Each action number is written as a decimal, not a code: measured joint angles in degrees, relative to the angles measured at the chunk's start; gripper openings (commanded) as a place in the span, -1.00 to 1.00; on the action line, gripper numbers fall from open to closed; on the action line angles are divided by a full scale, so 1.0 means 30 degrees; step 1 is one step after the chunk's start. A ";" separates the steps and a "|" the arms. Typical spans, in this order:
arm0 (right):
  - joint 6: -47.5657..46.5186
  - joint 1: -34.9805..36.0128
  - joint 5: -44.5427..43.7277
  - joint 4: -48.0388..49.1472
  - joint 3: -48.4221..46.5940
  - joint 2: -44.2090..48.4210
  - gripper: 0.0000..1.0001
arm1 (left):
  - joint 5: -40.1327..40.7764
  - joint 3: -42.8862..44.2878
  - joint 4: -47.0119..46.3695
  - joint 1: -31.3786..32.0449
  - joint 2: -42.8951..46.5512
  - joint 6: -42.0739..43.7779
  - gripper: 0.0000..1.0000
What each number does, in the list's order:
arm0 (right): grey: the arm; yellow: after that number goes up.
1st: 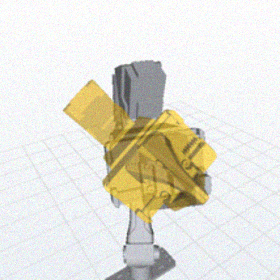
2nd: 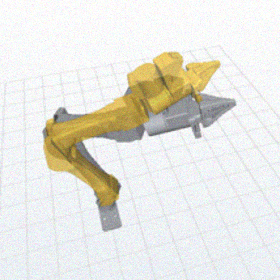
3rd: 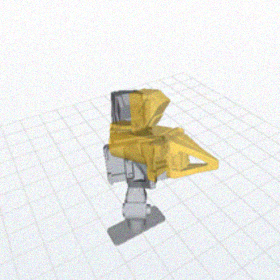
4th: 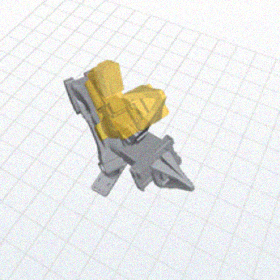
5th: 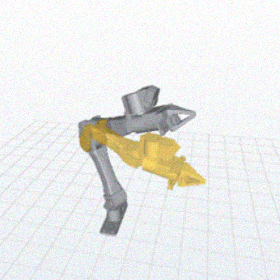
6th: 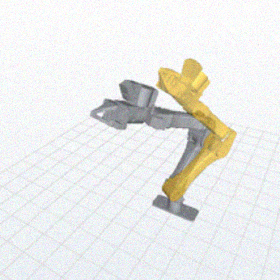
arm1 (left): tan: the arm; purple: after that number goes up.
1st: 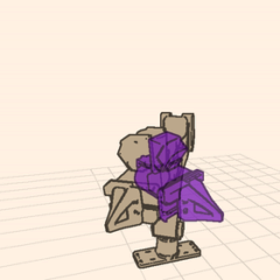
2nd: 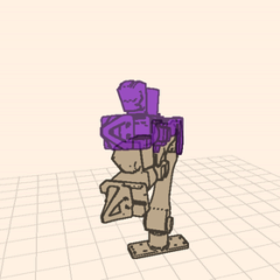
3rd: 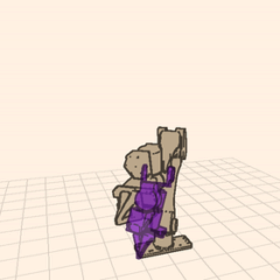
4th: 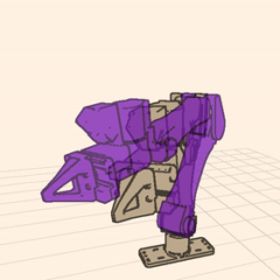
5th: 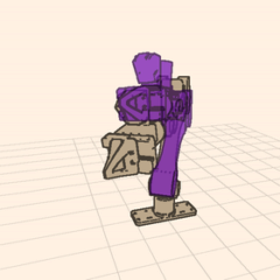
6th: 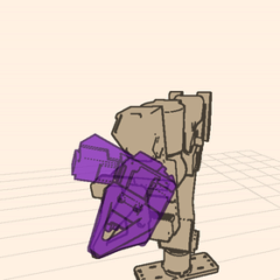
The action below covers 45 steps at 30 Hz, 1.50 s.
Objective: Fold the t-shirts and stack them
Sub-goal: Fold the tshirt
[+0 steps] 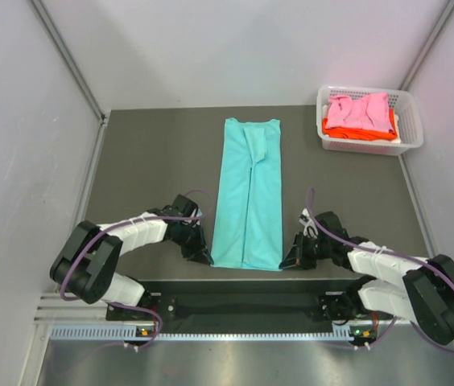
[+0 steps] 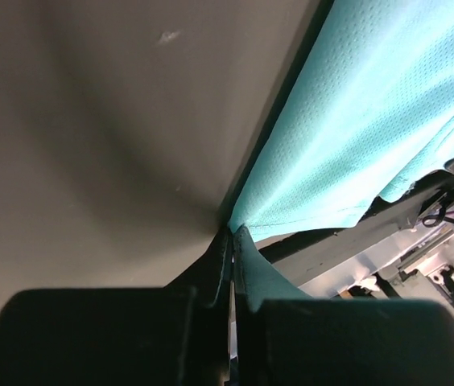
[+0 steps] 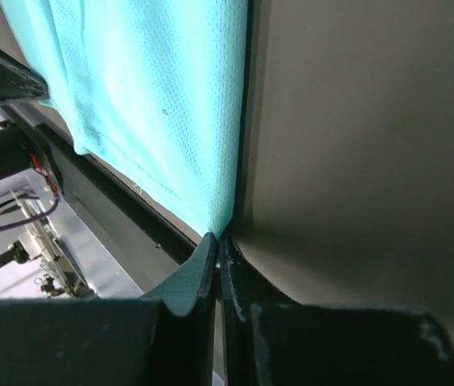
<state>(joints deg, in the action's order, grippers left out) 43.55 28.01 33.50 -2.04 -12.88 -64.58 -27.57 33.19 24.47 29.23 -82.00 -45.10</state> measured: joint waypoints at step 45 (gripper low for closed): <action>-0.6943 -0.6776 0.2776 -1.0244 -2.6614 -1.9067 -0.98 | -0.1056 2.1660 0.0488 -0.4852 -1.5125 -0.1005 -1.00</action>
<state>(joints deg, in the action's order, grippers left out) 22.72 7.68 41.82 -32.77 -92.73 -121.78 -30.74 98.17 25.93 14.68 -127.37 -48.12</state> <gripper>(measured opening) 0.008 0.012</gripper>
